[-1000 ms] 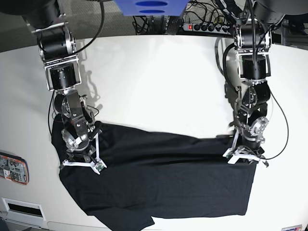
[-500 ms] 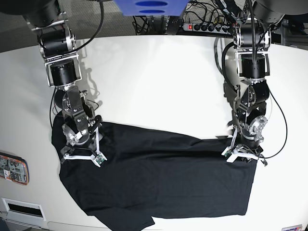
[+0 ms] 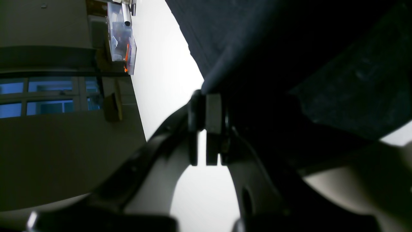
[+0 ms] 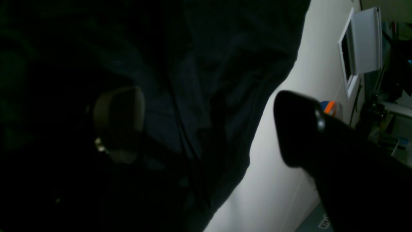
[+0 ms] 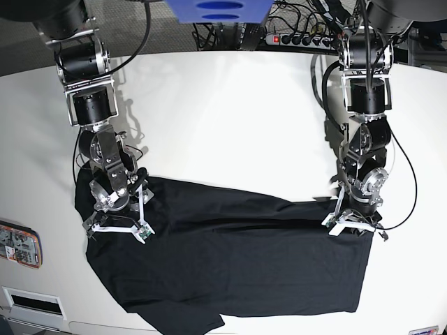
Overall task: Fold the T-shirt properly
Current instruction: 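Lower the held shoulder edge onto the shirt body with both grippers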
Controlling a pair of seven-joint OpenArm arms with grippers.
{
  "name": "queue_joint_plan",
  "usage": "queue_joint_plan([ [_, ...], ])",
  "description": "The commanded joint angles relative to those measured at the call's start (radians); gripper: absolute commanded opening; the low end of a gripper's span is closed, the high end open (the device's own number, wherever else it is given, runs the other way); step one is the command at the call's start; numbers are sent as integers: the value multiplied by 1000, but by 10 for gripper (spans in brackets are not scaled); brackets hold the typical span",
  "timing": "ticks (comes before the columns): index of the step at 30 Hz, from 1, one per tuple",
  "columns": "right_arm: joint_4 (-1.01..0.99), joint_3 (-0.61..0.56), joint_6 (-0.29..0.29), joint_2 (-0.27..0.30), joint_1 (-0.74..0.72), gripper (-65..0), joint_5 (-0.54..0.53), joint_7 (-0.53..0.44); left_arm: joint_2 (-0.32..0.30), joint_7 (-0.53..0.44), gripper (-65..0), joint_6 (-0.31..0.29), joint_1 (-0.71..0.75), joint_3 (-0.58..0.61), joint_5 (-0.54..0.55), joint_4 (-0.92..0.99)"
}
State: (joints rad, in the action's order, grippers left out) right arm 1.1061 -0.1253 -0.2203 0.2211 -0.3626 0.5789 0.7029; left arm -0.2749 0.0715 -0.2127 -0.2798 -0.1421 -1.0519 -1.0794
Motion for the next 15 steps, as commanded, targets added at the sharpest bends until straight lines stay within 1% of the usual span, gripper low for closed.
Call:
queue_joint_plan([
  [1, -7, 5, 12, 7, -29, -54, 5, -13, -11, -6, -650, 23, -26, -4, -3, -17],
  [2, -28, 3, 12, 4, -31, -54, 5, -13, -11, -6, -650, 23, -26, -4, -3, -17],
  [6, -111, 8, 12, -56, -86, -54, 5, -67, -10, -6, -650, 23, -25, -4, -3, -17],
  [8, -125, 9, 12, -75, -92, -54, 5, -84, -11, -6, -650, 23, -19, -4, -3, -17],
  [15, -129, 9, 12, -79, -92, -54, 5, -87, -13, -6, -650, 23, -19, -6, -3, -17],
])
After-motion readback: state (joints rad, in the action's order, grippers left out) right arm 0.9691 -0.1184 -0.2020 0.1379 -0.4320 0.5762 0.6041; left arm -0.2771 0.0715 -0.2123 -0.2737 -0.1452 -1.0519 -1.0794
